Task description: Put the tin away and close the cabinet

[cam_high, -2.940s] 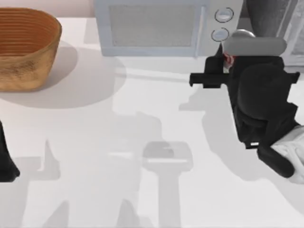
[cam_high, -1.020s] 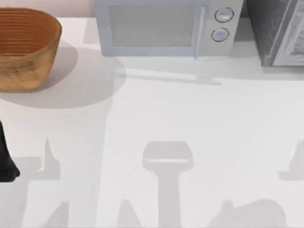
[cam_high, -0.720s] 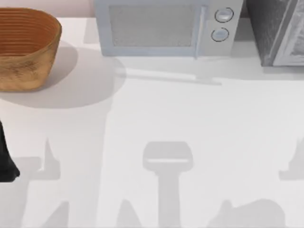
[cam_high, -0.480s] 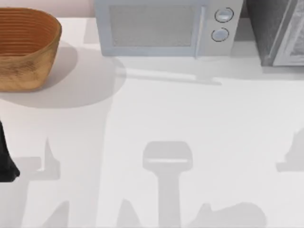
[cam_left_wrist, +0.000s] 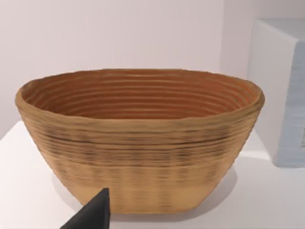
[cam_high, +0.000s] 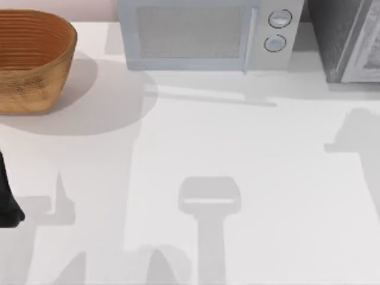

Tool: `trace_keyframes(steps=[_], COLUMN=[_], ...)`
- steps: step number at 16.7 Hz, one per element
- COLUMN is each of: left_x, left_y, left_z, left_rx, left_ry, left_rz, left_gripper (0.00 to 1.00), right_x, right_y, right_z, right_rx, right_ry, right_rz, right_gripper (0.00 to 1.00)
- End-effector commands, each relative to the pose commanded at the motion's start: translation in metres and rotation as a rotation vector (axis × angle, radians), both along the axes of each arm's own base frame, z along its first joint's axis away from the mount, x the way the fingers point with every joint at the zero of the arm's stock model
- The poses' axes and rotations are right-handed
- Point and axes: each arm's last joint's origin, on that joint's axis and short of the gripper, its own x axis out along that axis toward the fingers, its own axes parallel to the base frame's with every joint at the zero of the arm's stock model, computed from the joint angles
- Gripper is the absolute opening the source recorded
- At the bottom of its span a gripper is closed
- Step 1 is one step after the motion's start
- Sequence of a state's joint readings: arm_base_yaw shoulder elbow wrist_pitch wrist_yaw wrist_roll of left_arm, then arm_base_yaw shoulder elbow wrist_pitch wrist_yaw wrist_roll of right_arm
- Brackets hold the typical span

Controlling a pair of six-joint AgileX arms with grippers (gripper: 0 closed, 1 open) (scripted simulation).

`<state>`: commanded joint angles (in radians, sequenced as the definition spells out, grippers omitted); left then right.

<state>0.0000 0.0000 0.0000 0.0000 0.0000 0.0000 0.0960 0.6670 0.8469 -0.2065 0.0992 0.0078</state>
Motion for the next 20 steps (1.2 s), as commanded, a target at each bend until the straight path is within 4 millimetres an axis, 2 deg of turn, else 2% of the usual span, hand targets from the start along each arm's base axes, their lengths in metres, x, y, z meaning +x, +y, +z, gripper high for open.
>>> trace_keyframes(steps=[3,5,9,13,20], left_x=[0.000,0.000,0.000,0.000,0.000], left_y=[0.000,0.000,0.000,0.000,0.000], left_z=[0.000,0.000,0.000,0.000,0.000], left_rx=[0.000,0.000,0.000,0.000,0.000], left_ry=[0.000,0.000,0.000,0.000,0.000], left_rz=[0.000,0.000,0.000,0.000,0.000], left_gripper=[1.00,1.00,1.00,1.00,1.00], right_x=[0.032,0.054,0.090,0.109,0.112], right_y=[0.008,0.015,0.028,0.035,0.035], right_z=[0.059,0.090,0.132,0.146,0.147], right_rx=[0.001,0.002,0.005,0.006,0.008], right_ry=[-0.002,-0.007,-0.021,-0.025,-0.021], right_rz=[-0.002,-0.002,0.000,0.002,-0.001], right_gripper=[0.00,0.00,0.00,0.00,0.00])
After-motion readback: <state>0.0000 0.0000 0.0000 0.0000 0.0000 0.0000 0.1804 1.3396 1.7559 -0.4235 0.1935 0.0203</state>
